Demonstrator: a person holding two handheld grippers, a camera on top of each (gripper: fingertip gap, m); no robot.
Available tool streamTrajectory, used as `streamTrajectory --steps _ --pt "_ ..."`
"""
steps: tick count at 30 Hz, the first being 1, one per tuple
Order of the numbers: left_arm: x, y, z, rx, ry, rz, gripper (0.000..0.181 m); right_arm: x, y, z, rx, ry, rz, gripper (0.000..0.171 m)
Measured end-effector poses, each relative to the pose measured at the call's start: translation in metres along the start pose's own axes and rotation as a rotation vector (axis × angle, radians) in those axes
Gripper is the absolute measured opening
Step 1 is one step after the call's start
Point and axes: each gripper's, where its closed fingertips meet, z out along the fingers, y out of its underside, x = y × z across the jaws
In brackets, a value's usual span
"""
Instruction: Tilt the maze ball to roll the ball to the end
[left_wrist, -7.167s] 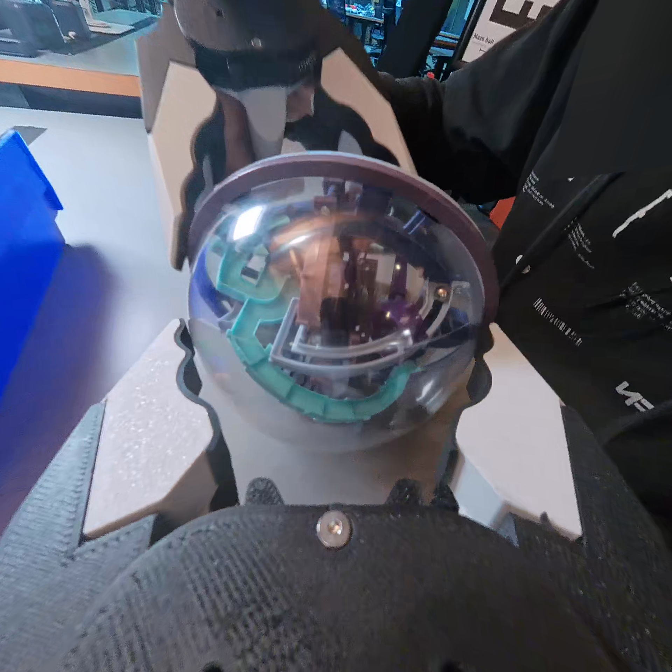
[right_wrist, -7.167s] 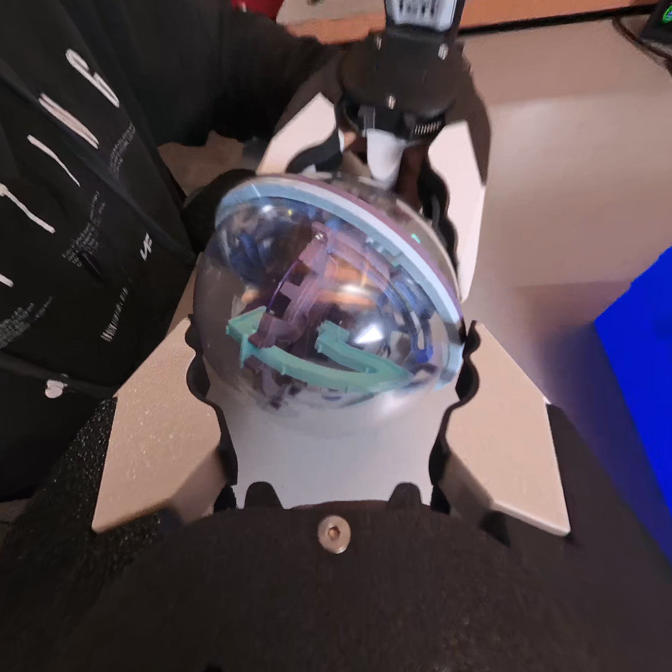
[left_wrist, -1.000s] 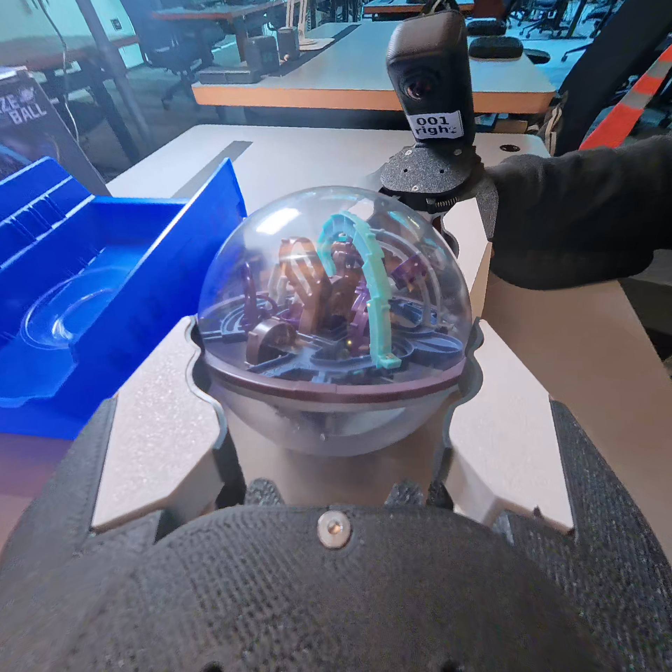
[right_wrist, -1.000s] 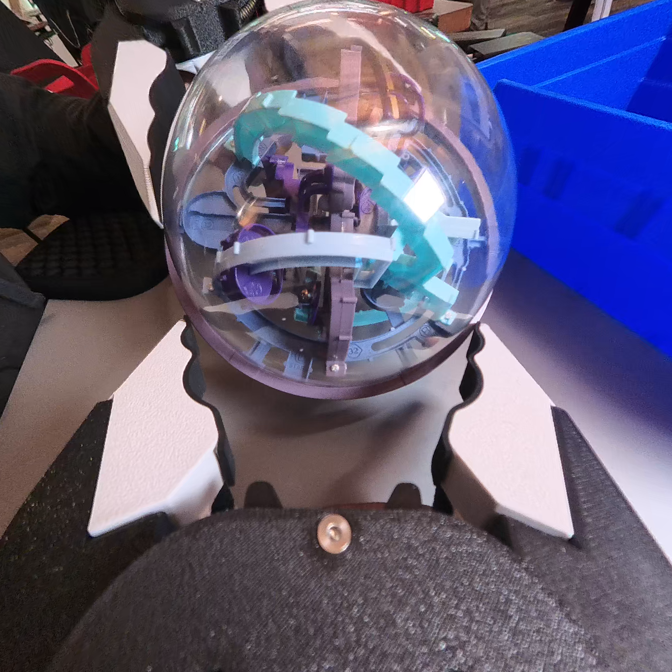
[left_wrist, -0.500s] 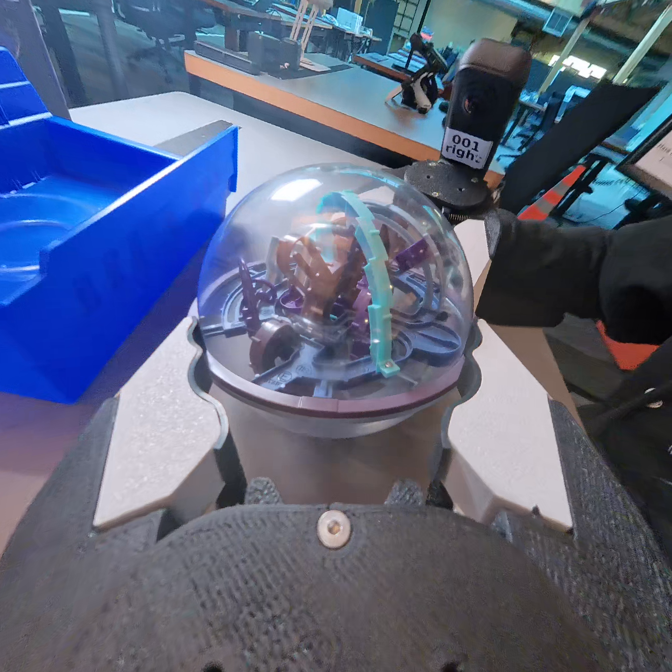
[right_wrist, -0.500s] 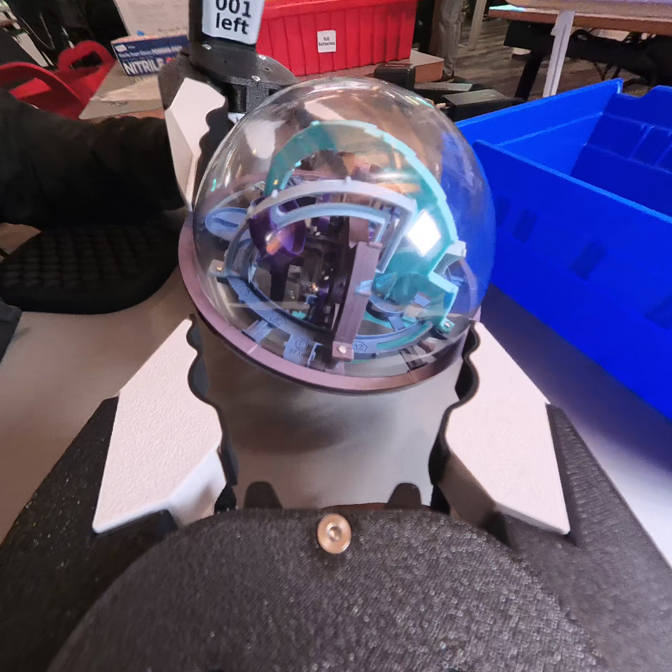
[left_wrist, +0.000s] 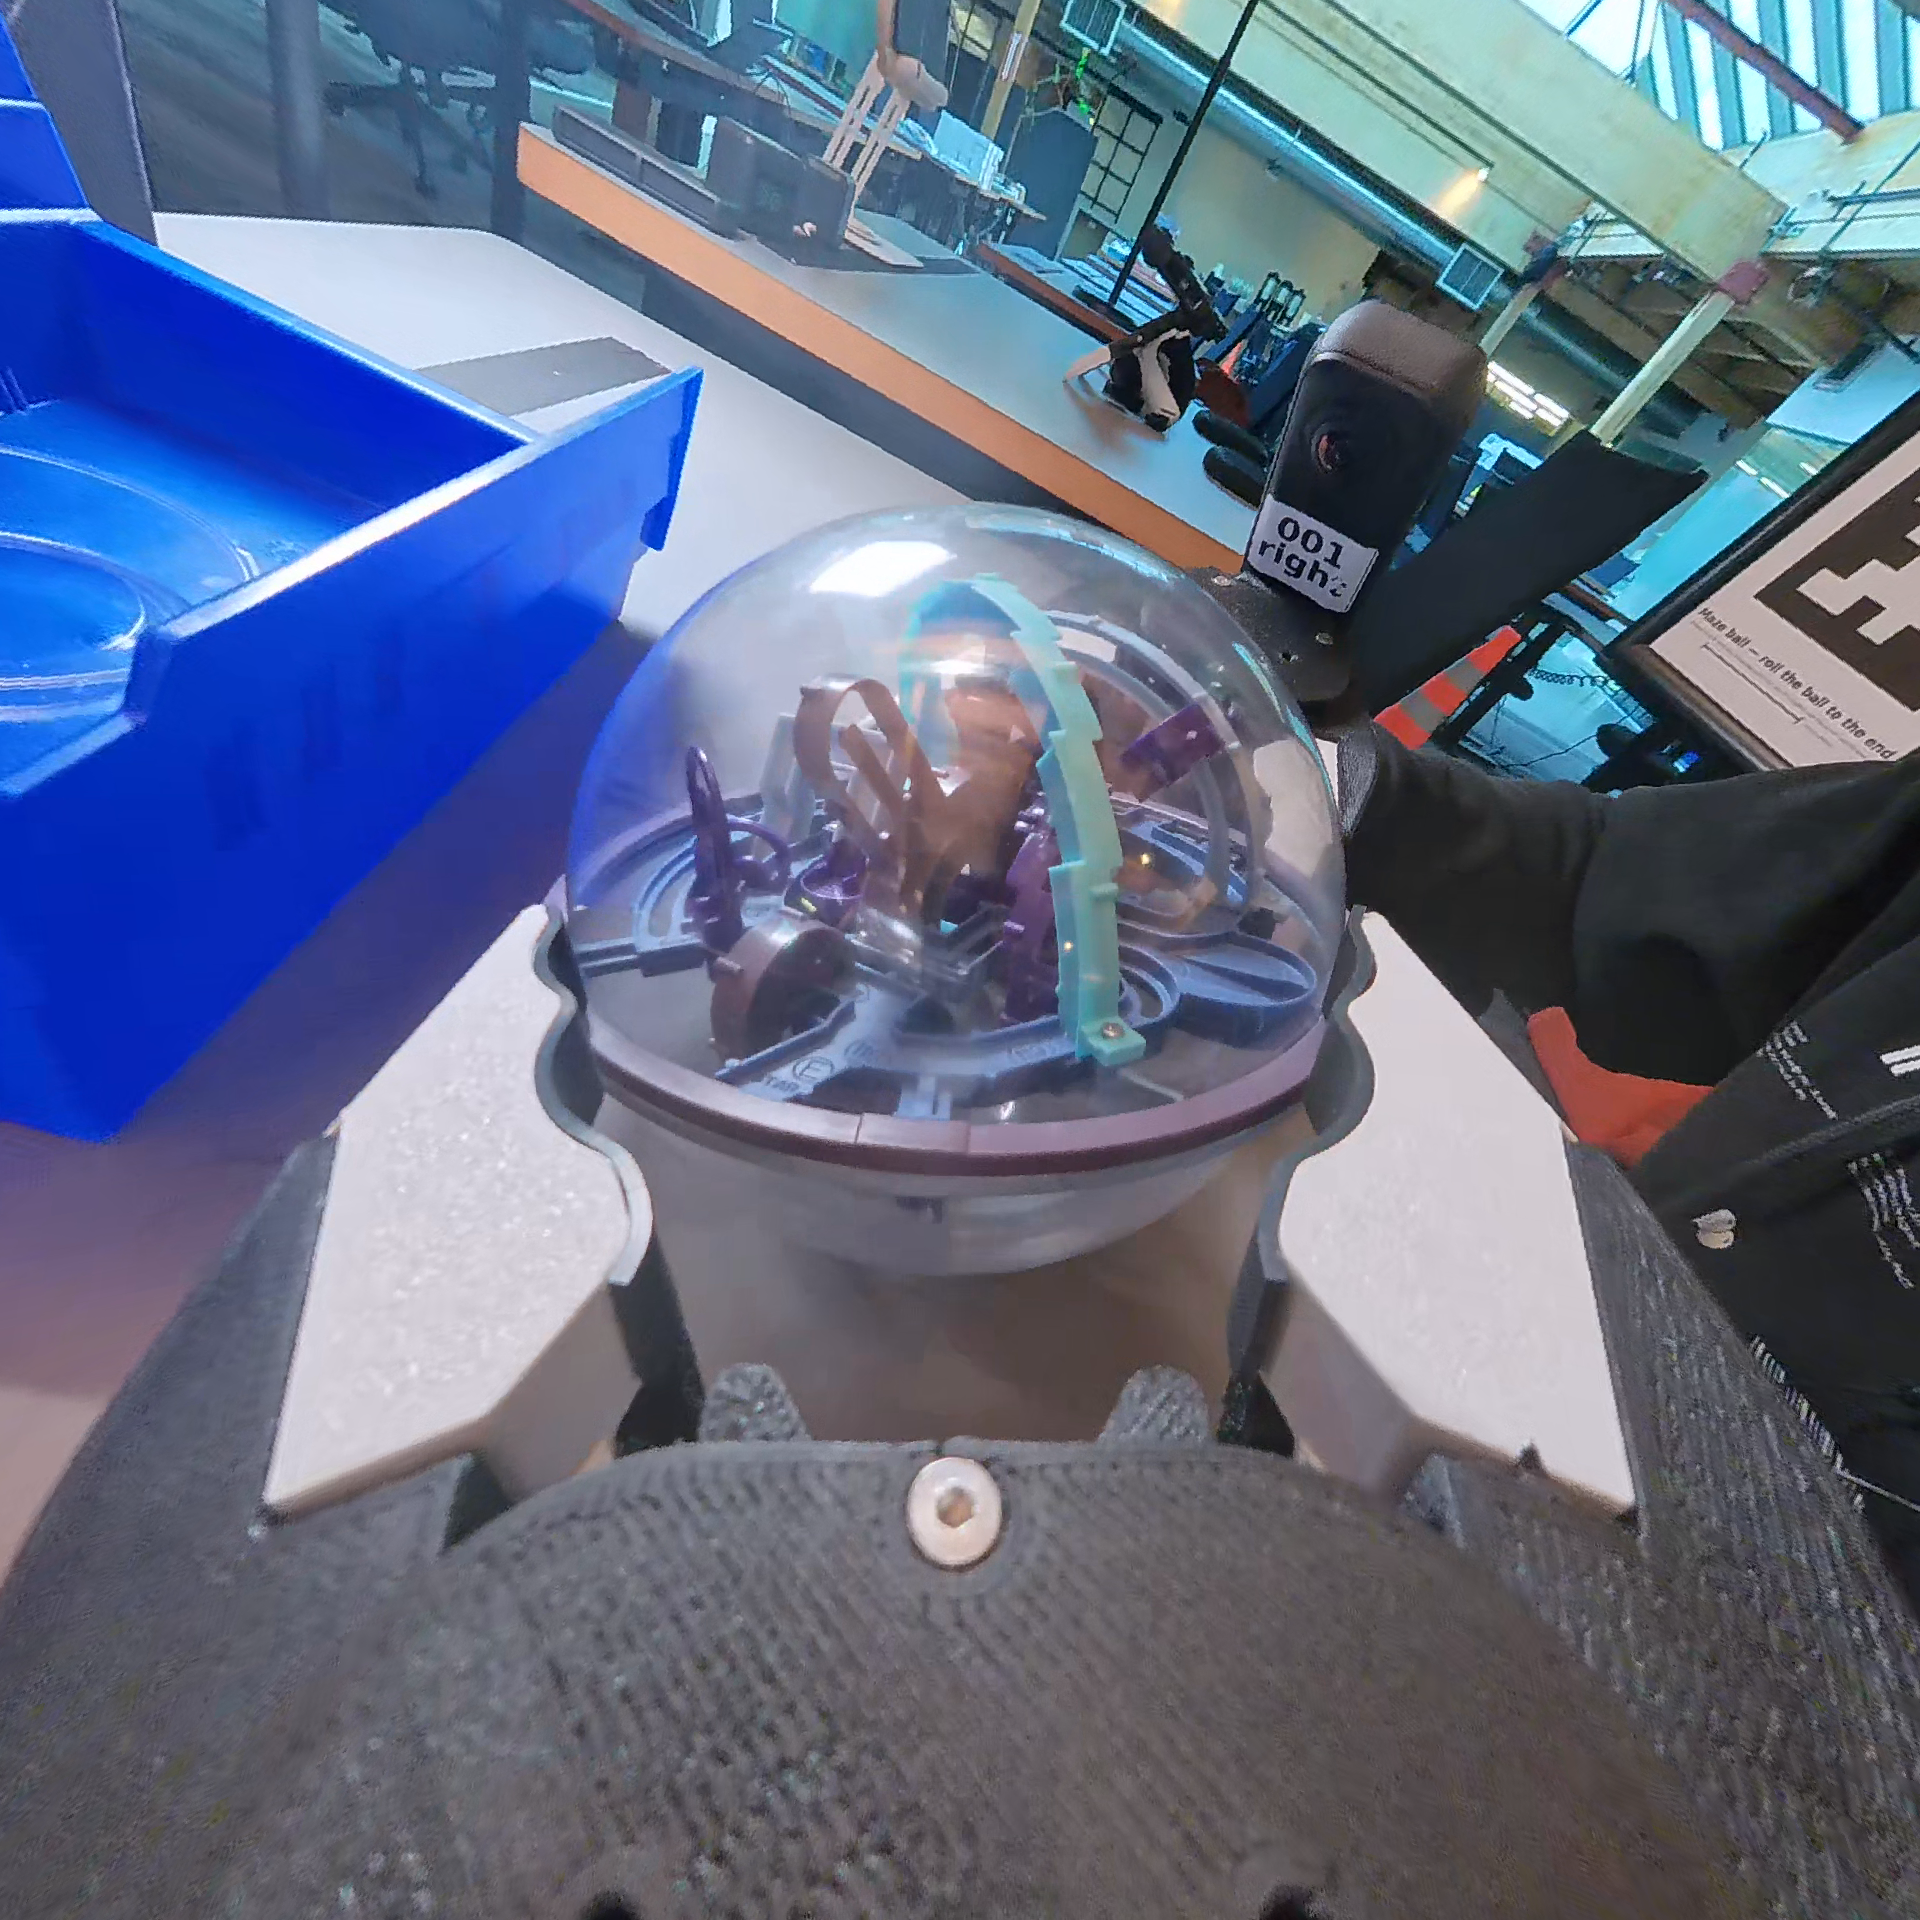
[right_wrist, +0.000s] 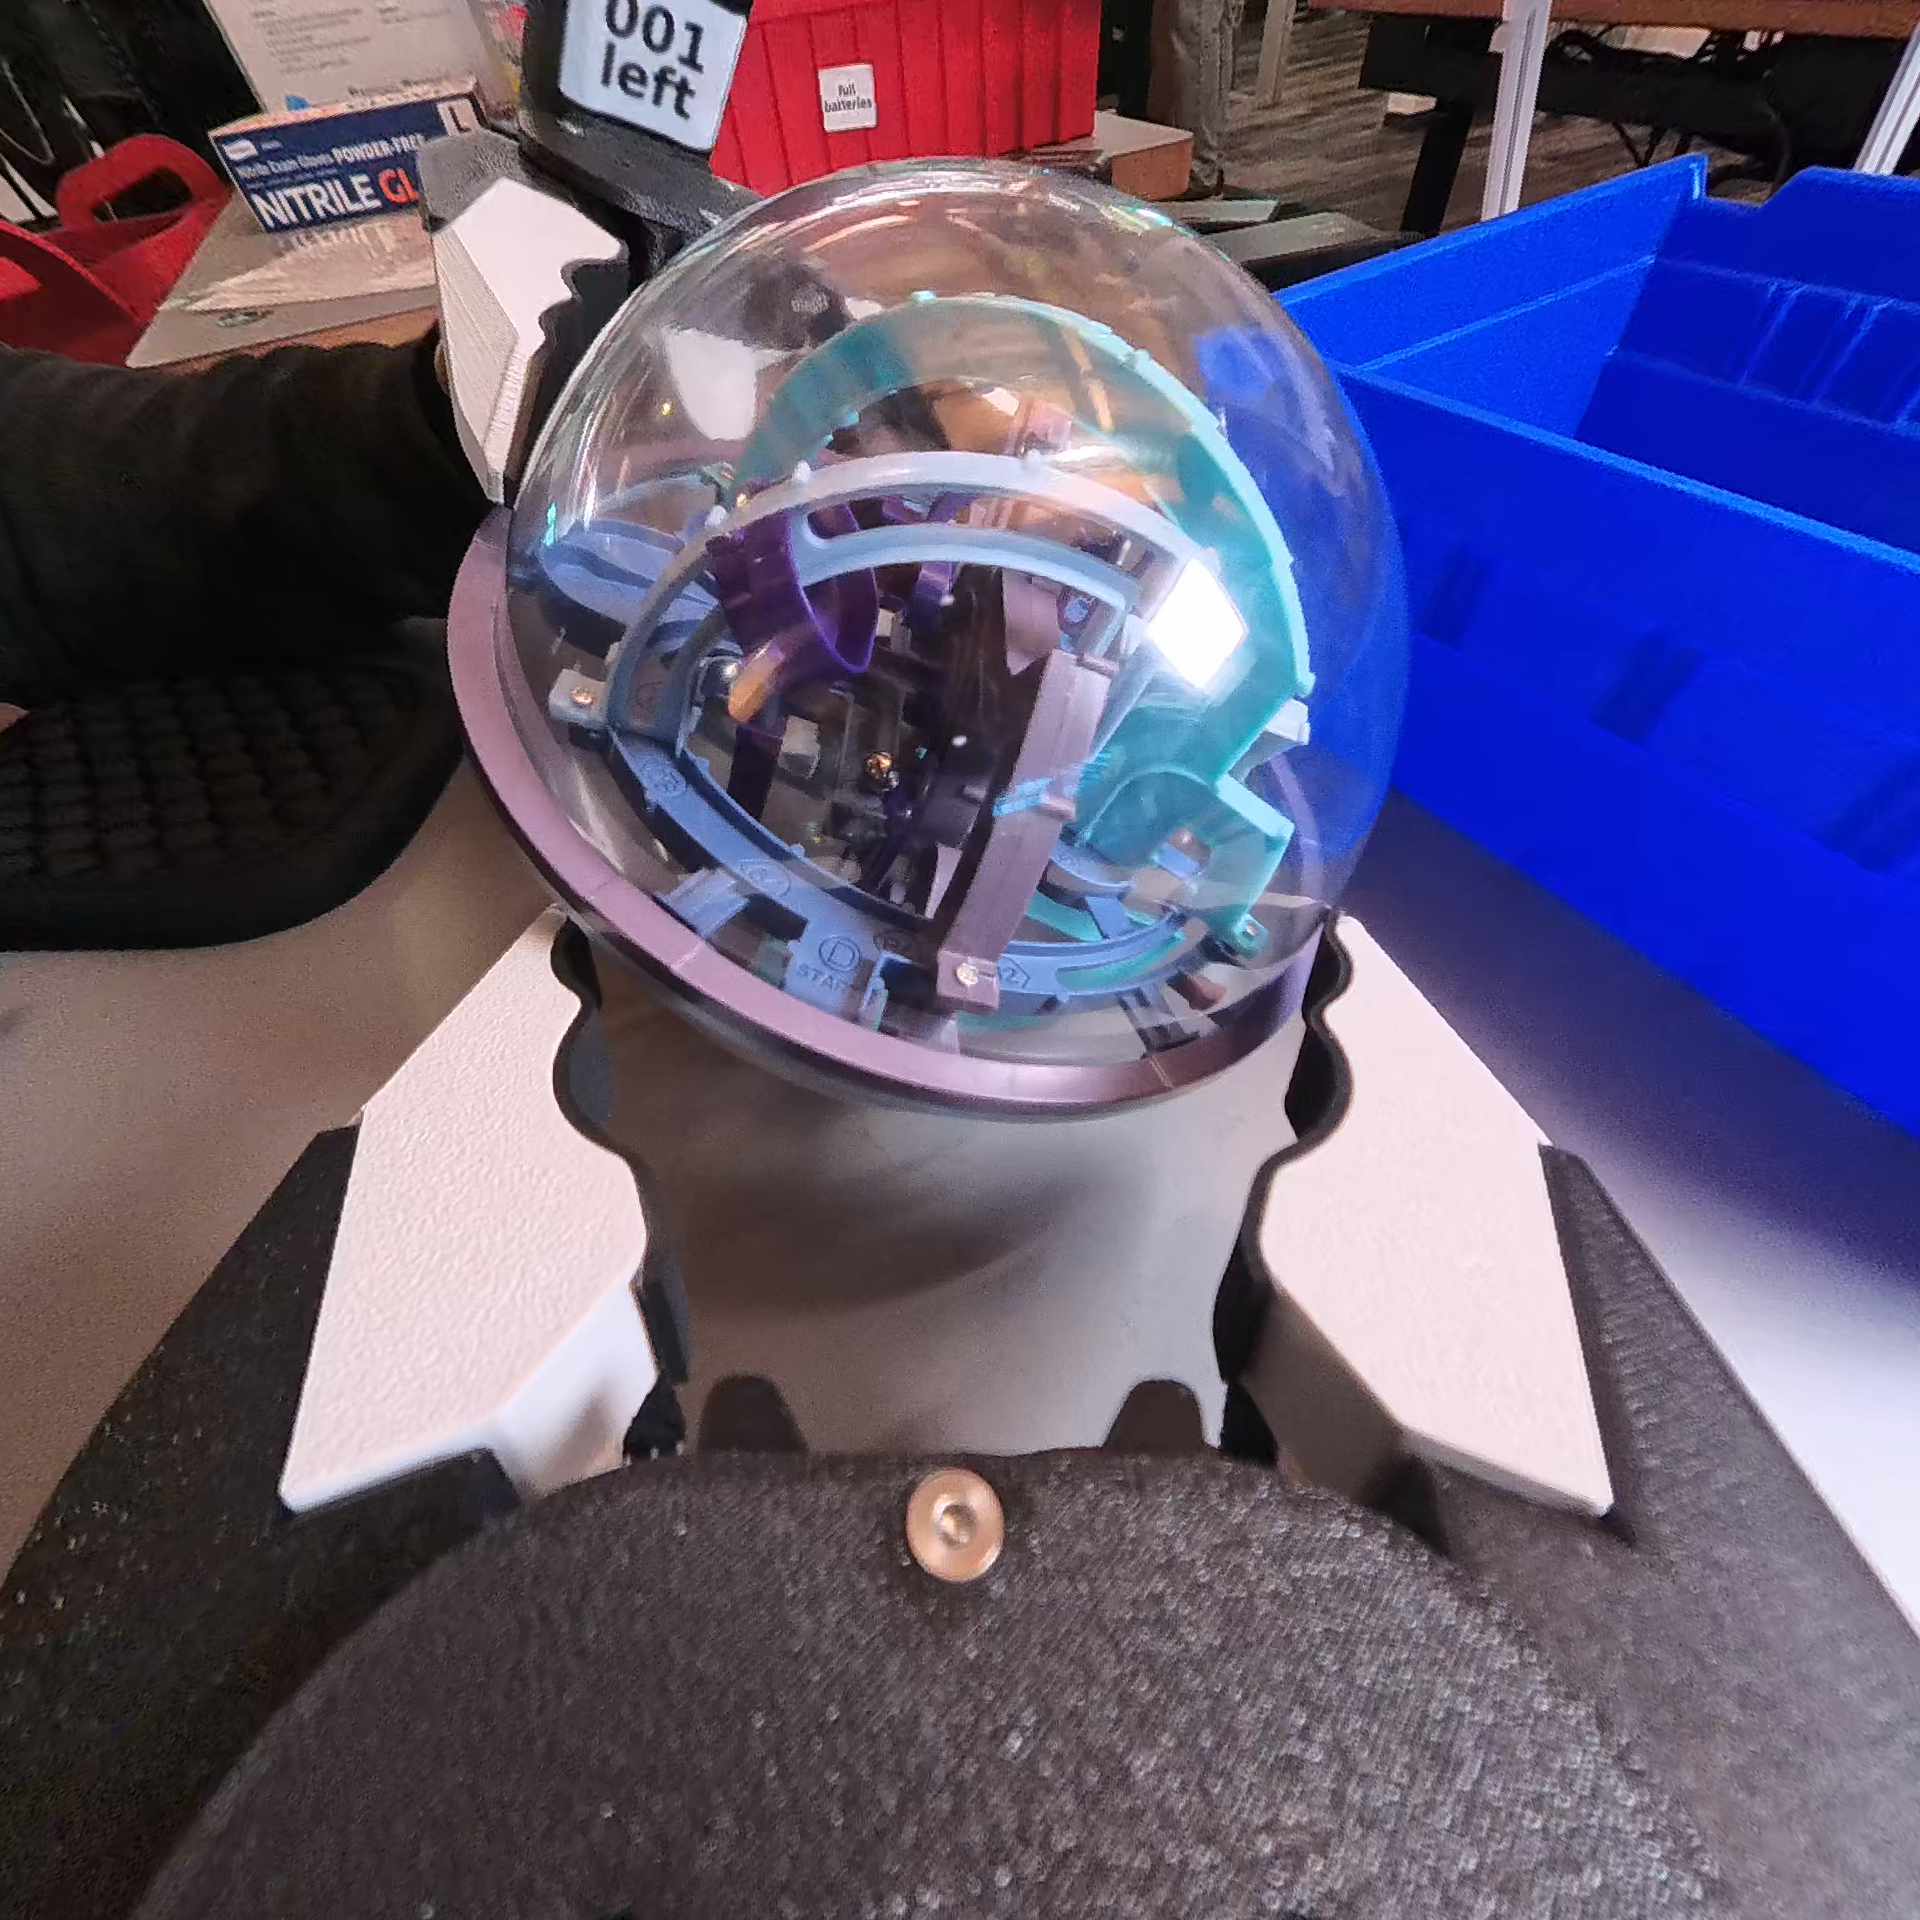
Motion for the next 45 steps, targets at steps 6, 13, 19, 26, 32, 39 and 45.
streamTrajectory --steps 6,13,19,26,32,39,45 --pt "0.012 -0.007 -0.005 0.036 0.023 0.201 0.147 -0.002 0.0 0.0 0.012 -0.062 0.13 0.128" --pt "0.002 0.001 0.006 -0.013 -0.018 0.31 0.143 -0.003 0.001 -0.002 0.019 -0.166 0.367 0.127" --pt "-0.003 -0.005 0.005 -0.018 -0.032 0.123 0.14 -0.001 -0.004 -0.004 0.041 -0.224 0.553 0.125" --pt "-0.015 -0.015 0.014 -0.052 -0.065 -0.032 0.138 0.016 -0.035 -0.024 0.159 0.07 0.018 0.133" --pt "-0.015 -0.017 0.033 -0.107 -0.027 -0.108 0.135 0.026 -0.034 -0.023 0.119 0.24 -0.231 0.133" --pt "-0.002 0.001 0.031 -0.068 0.007 0.296 0.145 0.033 -0.026 -0.028 0.152 0.059 0.162 0.136" --pt "-0.012 0.003 0.038 -0.008 -0.045 0.317 0.143 0.032 -0.024 -0.027 0.166 0.016 0.252 0.134"
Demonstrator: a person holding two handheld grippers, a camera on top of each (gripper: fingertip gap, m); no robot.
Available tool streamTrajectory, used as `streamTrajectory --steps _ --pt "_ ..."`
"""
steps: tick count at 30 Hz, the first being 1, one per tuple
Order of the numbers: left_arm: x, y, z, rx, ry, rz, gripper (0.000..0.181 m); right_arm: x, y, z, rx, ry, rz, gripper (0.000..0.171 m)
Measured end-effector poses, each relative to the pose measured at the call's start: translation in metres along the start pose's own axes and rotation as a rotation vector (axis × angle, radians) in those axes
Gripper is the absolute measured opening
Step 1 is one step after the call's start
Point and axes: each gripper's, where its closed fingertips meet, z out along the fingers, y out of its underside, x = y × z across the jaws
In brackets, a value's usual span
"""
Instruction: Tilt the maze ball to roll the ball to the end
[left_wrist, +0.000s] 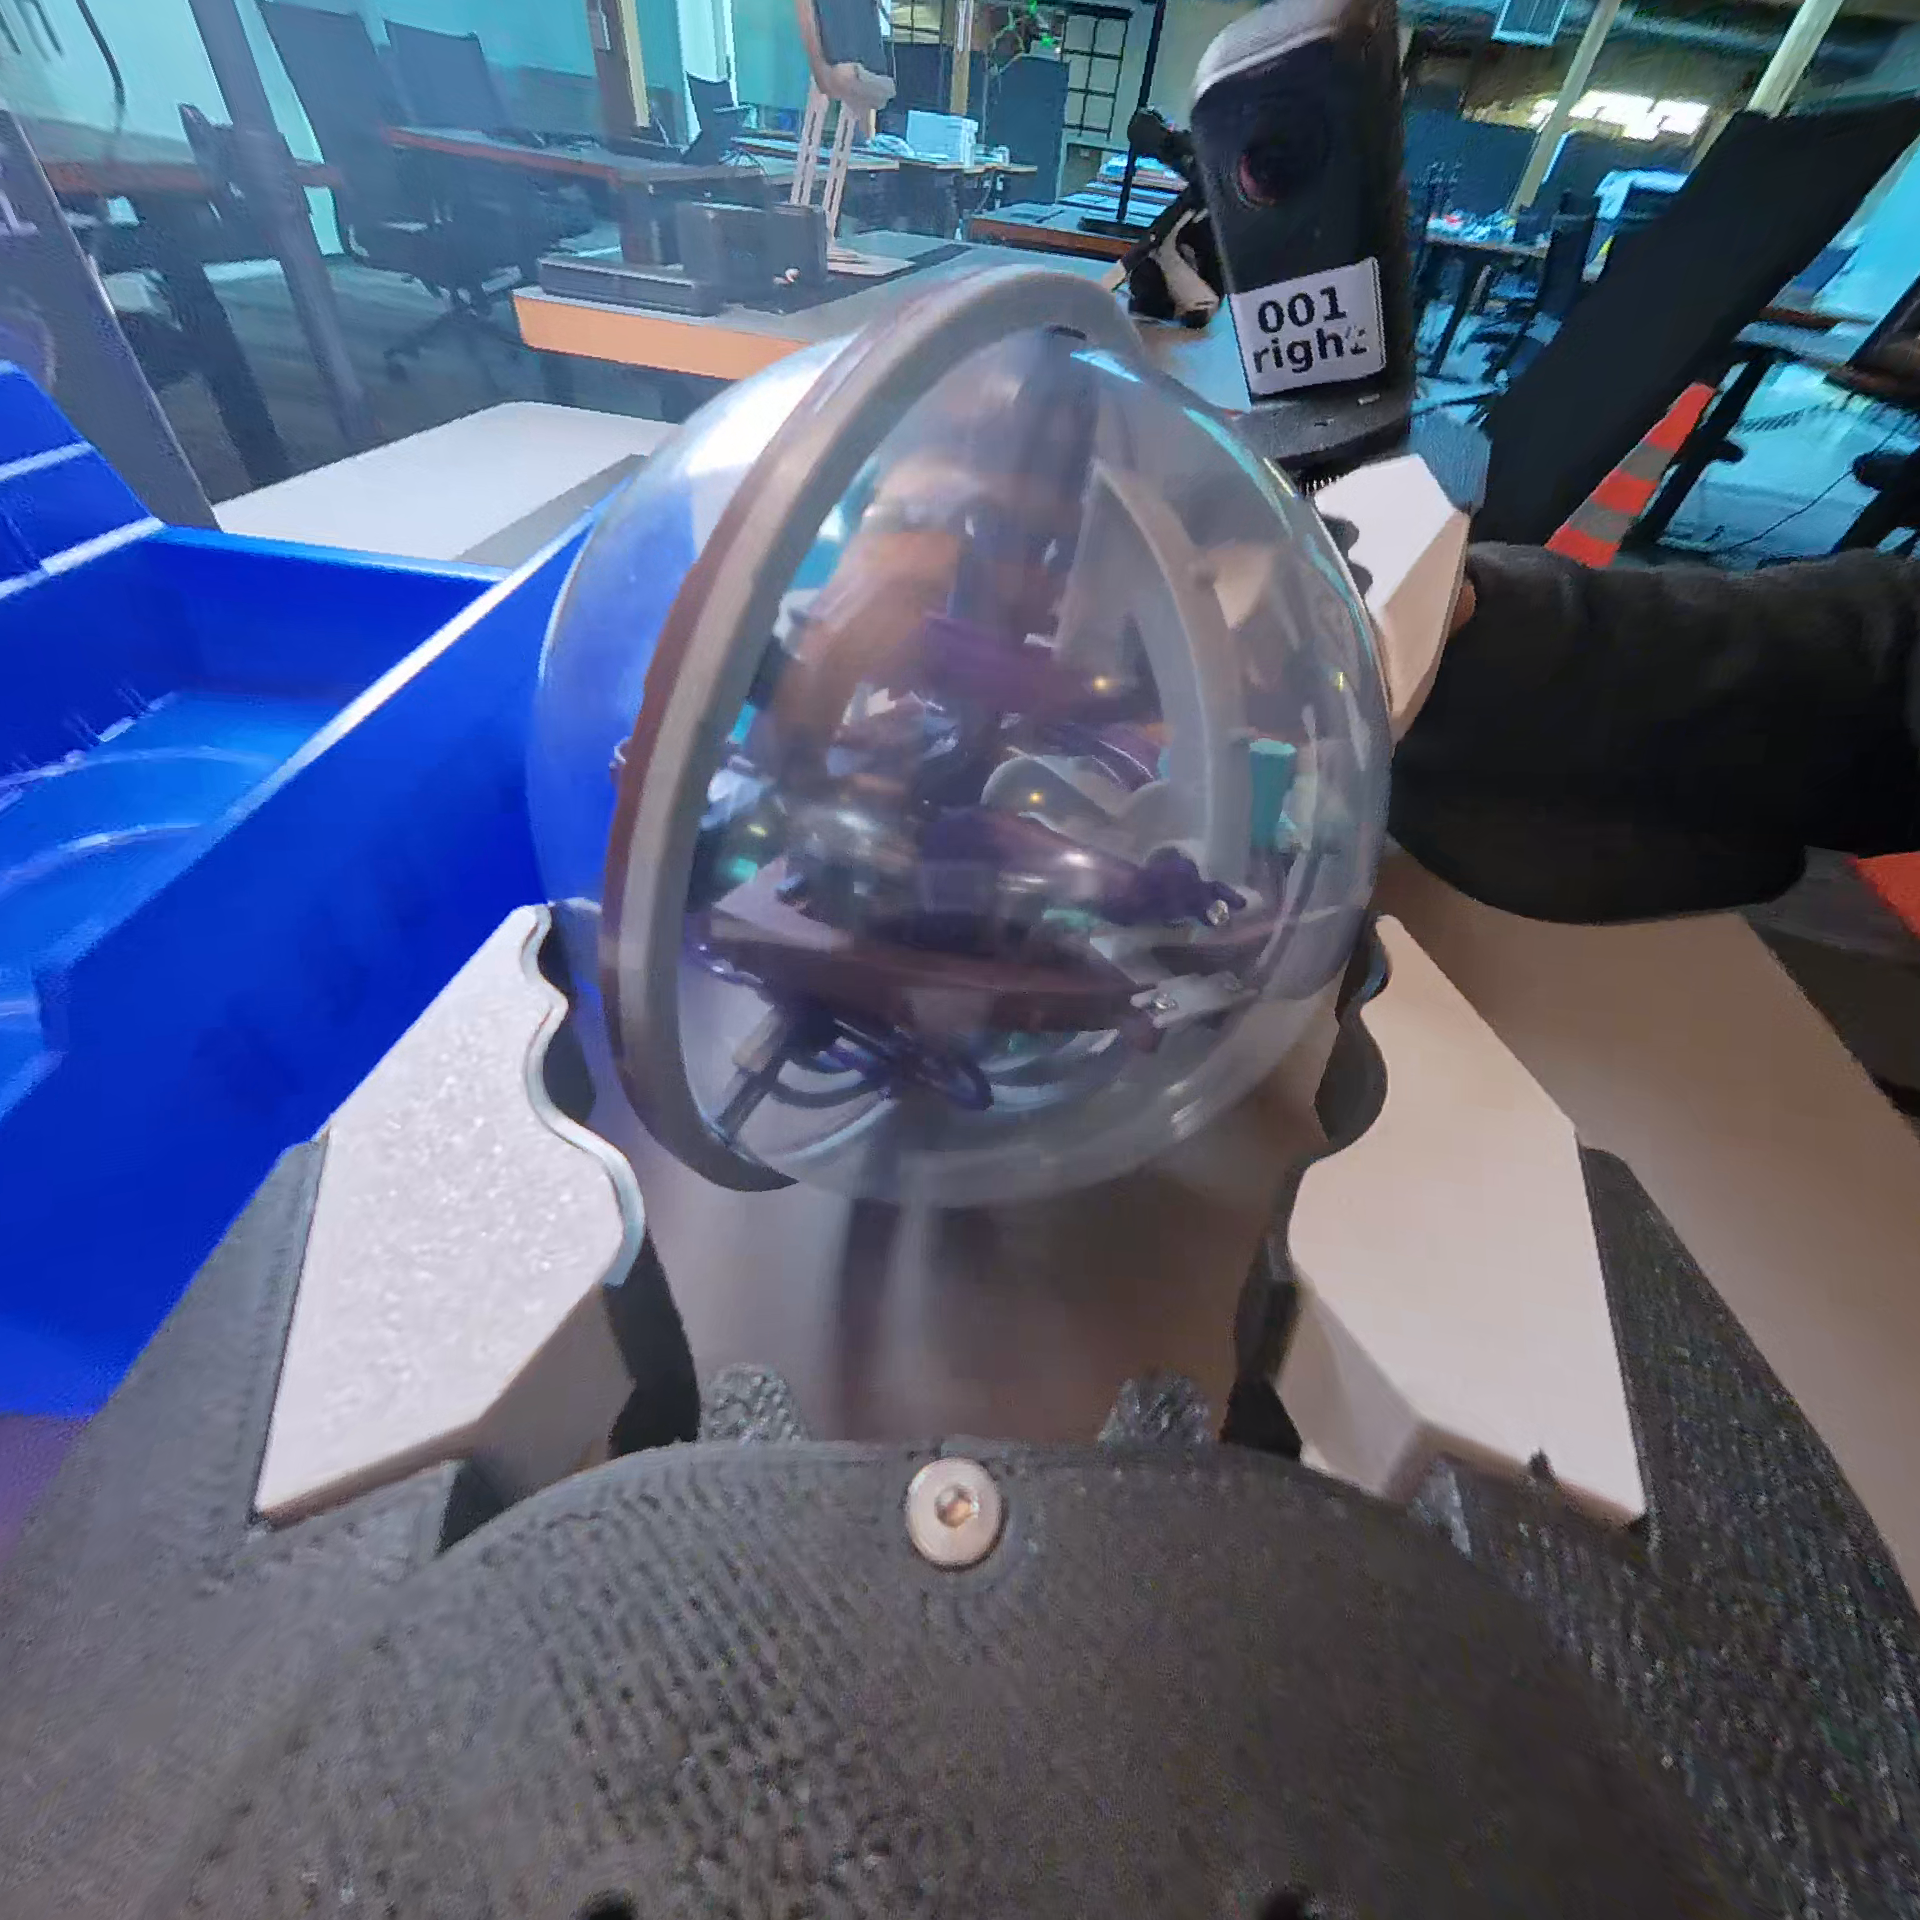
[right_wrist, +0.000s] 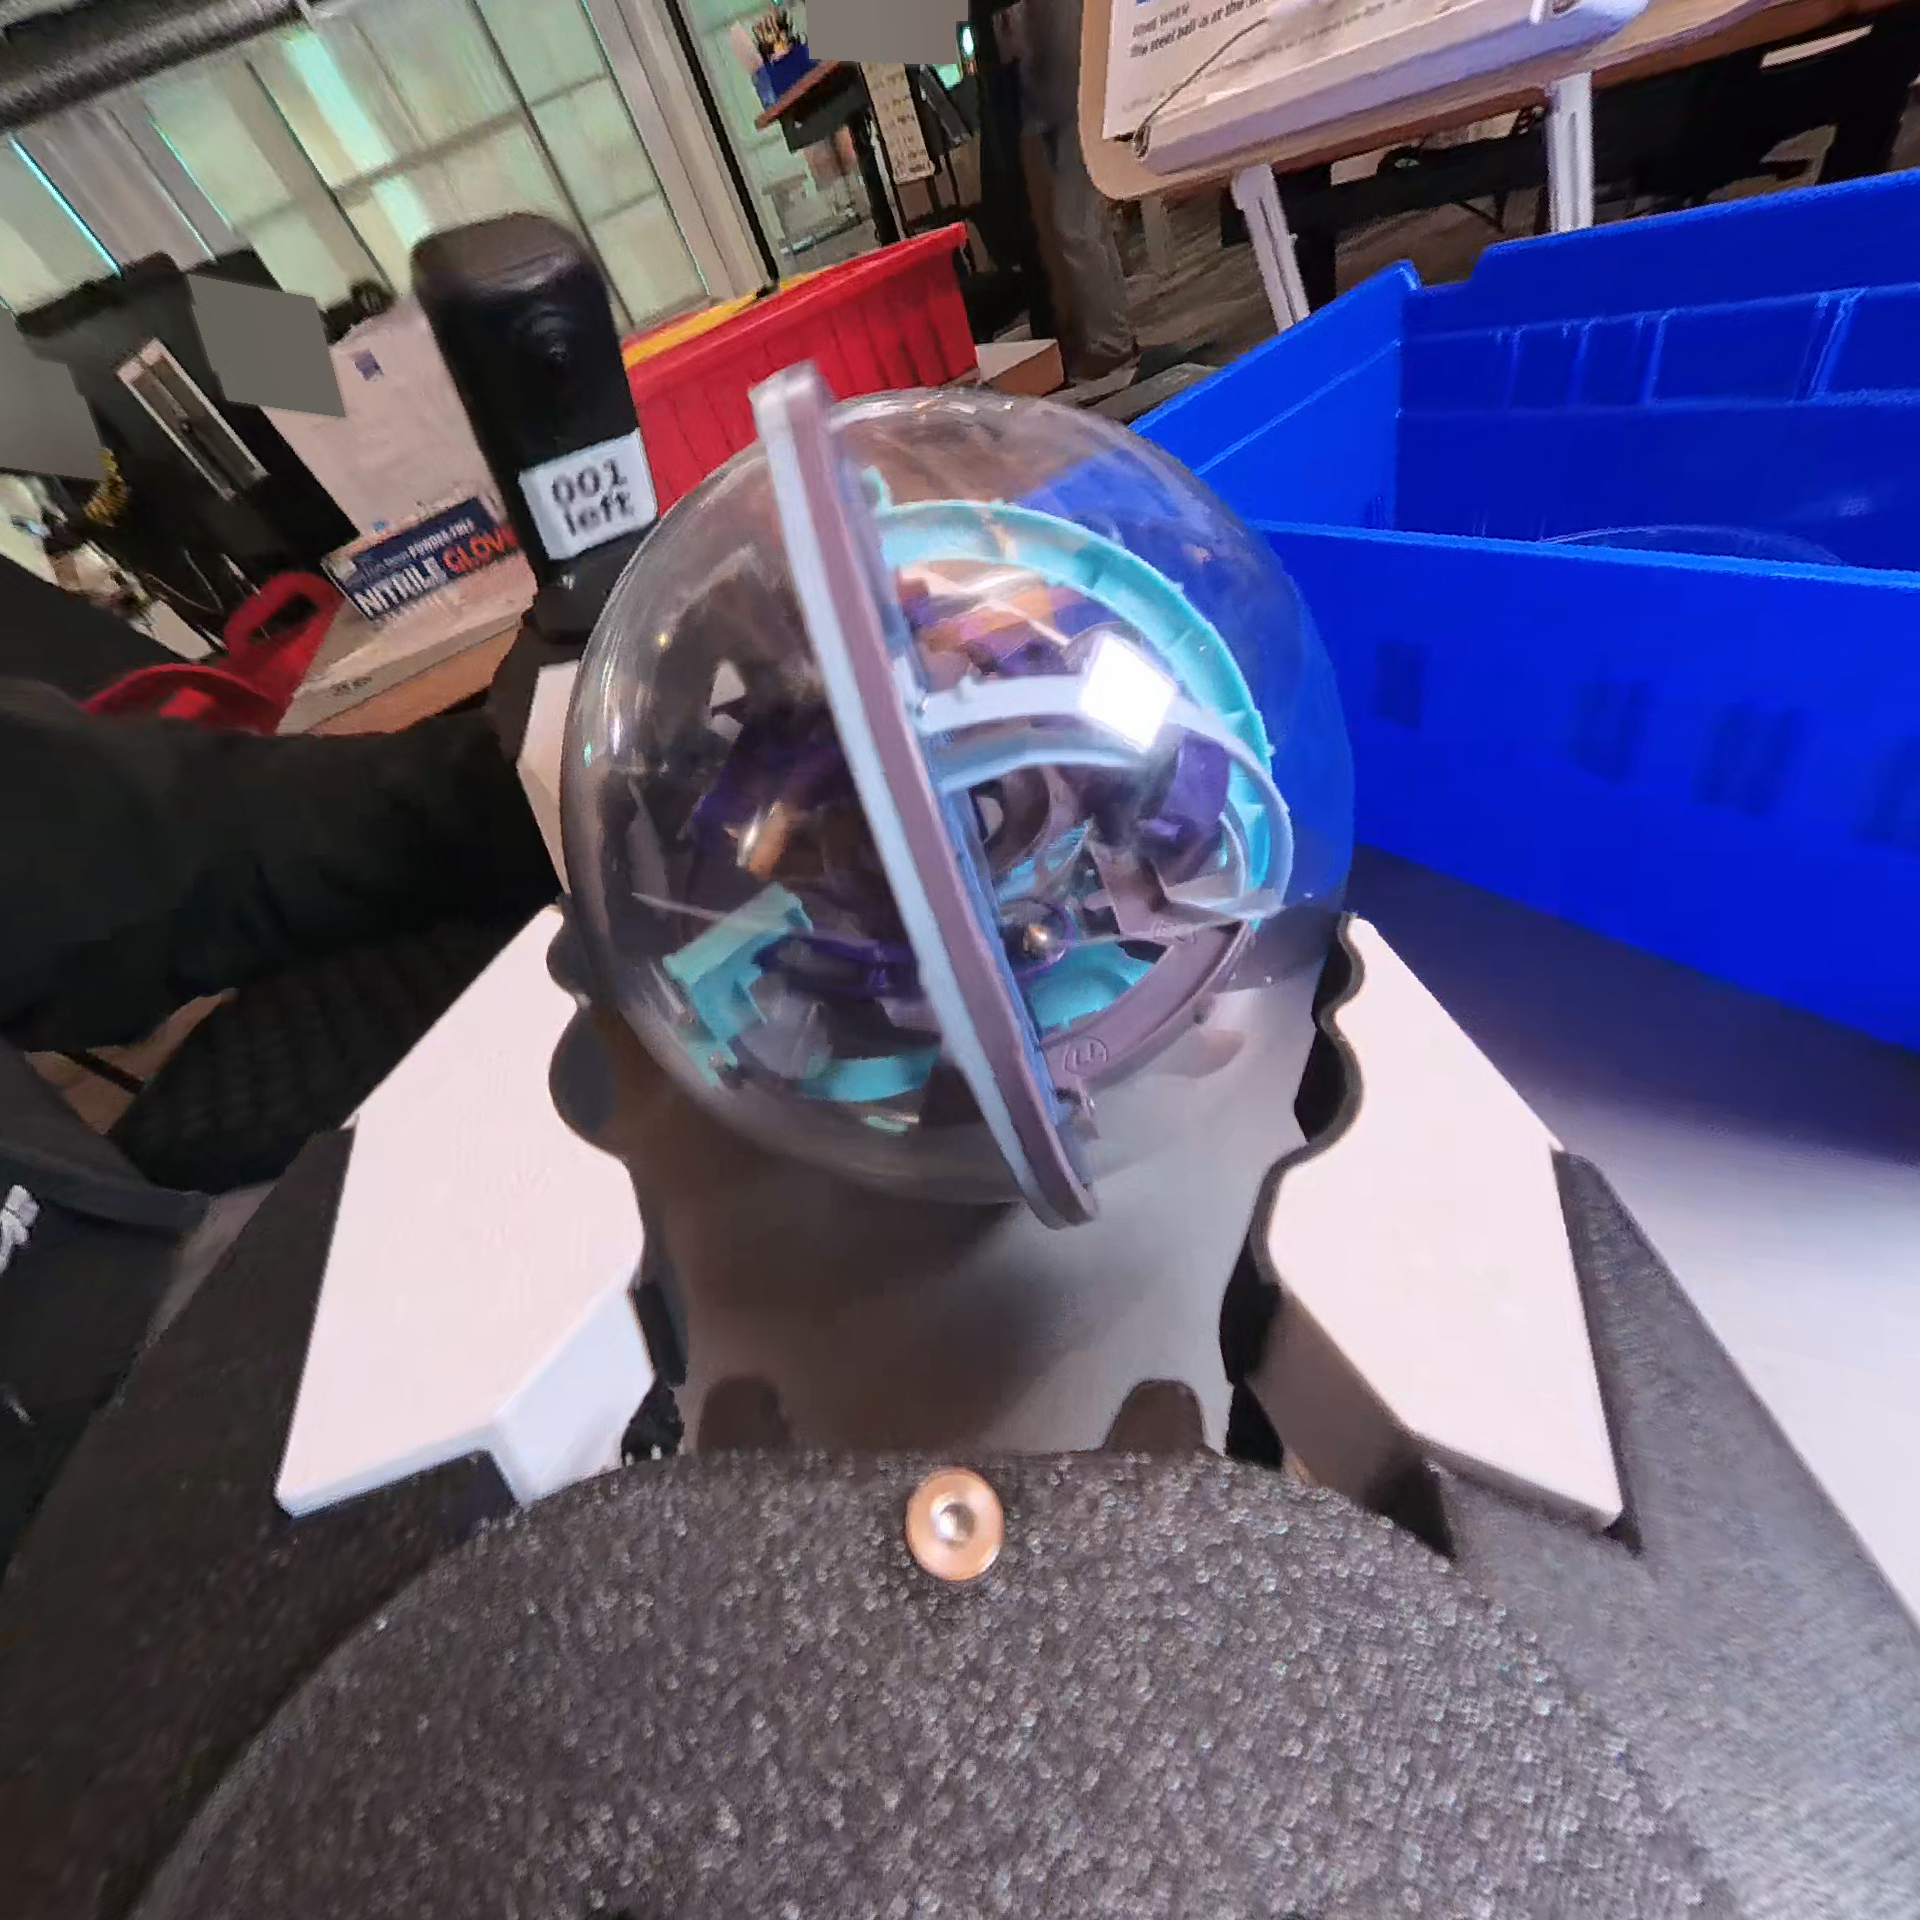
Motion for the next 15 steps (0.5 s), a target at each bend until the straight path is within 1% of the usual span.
streamTrajectory --steps 3,5,8,15 --pt "-0.001 0.002 -0.003 0.018 0.046 -0.117 0.143 -0.003 0.008 0.003 -0.044 0.015 -0.093 0.137" --pt "-0.001 0.002 -0.005 0.027 0.055 -0.132 0.142 -0.003 0.011 0.004 -0.059 0.03 -0.131 0.135" --pt "0.001 0.0 -0.006 0.036 0.023 -0.032 0.142 -0.002 0.016 0.006 -0.076 0.051 -0.187 0.135" --pt "0.004 0.001 -0.008 0.047 -0.024 0.146 0.141 -0.004 0.018 0.01 -0.04 0.07 -0.286 0.138"
